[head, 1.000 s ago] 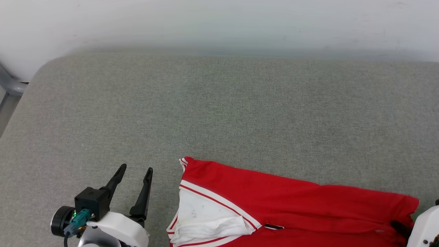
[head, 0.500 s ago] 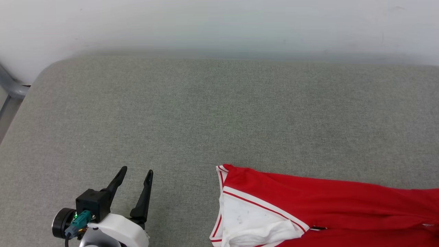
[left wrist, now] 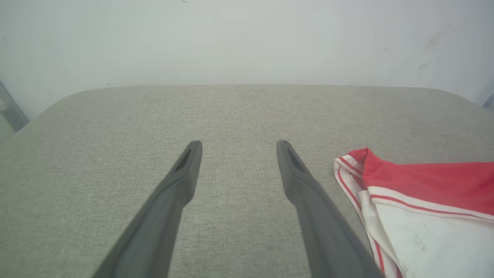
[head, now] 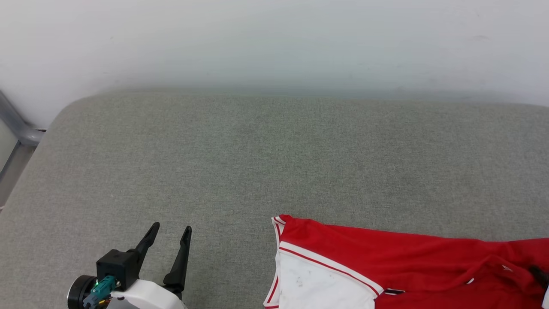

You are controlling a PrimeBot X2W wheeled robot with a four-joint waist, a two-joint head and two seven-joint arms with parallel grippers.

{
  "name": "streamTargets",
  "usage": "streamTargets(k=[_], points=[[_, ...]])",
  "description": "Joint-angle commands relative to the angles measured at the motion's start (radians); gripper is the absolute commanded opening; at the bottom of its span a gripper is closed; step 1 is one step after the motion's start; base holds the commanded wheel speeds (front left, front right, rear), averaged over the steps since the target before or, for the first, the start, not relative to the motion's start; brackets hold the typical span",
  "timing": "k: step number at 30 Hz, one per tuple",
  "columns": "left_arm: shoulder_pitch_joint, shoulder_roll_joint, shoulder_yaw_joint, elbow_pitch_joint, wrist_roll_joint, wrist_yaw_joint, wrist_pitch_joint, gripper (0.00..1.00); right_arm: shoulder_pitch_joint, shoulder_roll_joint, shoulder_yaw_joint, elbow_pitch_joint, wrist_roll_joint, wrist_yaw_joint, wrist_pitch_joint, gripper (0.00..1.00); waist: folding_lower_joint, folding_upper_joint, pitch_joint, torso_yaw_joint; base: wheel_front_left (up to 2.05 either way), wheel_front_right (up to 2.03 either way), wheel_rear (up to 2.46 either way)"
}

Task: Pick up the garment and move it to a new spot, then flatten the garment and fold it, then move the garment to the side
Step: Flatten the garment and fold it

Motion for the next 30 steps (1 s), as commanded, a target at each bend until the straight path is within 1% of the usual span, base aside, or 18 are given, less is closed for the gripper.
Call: streamTargets(k=[1, 4, 5, 10, 15, 19, 22, 25, 27, 30], points=[[0.018, -0.007, 0.007, 0.002, 0.007, -0.006, -0.004, 1.00, 0.030, 0.018, 0.006, -0.059, 0.027, -0.001, 0.025, 0.00, 0.0000, 0.0000, -0.010, 0.000, 0.00, 0.00, 0.00], [0.026, -0.015, 0.014, 0.005, 0.011, -0.011, -0.004, 1.00, 0.063, 0.040, 0.025, -0.139, 0.045, -0.001, 0.062, 0.00, 0.0000, 0.0000, -0.020, 0.004, 0.00, 0.00, 0.00], [0.026, -0.015, 0.014, 0.005, 0.011, -0.011, -0.004, 1.00, 0.063, 0.040, 0.025, -0.139, 0.045, -0.001, 0.062, 0.00, 0.0000, 0.0000, -0.020, 0.004, 0.00, 0.00, 0.00], [0.036, -0.030, 0.023, 0.012, 0.019, -0.022, -0.004, 1.00, 0.101, 0.089, 0.049, -0.250, 0.074, -0.001, 0.121, 0.00, 0.0000, 0.0000, -0.031, 0.019, 0.00, 0.00, 0.00], [0.041, -0.049, 0.037, 0.015, 0.023, -0.033, -0.004, 1.00, 0.114, 0.176, 0.075, -0.330, 0.107, -0.001, 0.174, 0.00, 0.0000, 0.0000, -0.037, 0.039, 0.00, 0.00, 0.00], [0.047, -0.056, 0.063, 0.014, 0.026, -0.030, -0.004, 1.00, 0.110, 0.252, 0.112, -0.376, 0.147, -0.001, 0.223, 0.00, 0.0000, 0.0000, -0.038, 0.053, 0.00, 0.00, 0.00], [0.053, -0.059, 0.075, 0.016, 0.030, -0.037, -0.004, 1.00, 0.097, 0.290, 0.153, -0.396, 0.169, -0.001, 0.241, 0.00, 0.0000, 0.0000, -0.037, 0.062, 0.00, 0.00, 0.00], [0.055, -0.062, 0.086, 0.020, 0.035, -0.042, -0.004, 1.00, 0.089, 0.307, 0.209, -0.406, 0.211, -0.001, 0.248, 0.00, 0.0000, 0.0000, -0.038, 0.072, 0.00, 0.00, 0.00], [0.056, -0.064, 0.091, 0.021, 0.036, -0.043, -0.004, 1.00, 0.095, 0.309, 0.249, -0.392, 0.270, -0.001, 0.226, 0.00, 0.0000, 0.0000, -0.041, 0.078, 0.00, 0.00, 0.00], [0.059, -0.066, 0.098, 0.024, 0.042, -0.045, -0.004, 1.00, 0.099, 0.309, 0.323, -0.353, 0.360, -0.001, 0.164, 0.00, 0.0000, 0.0000, -0.044, 0.087, 0.00, 0.00, 0.00]])
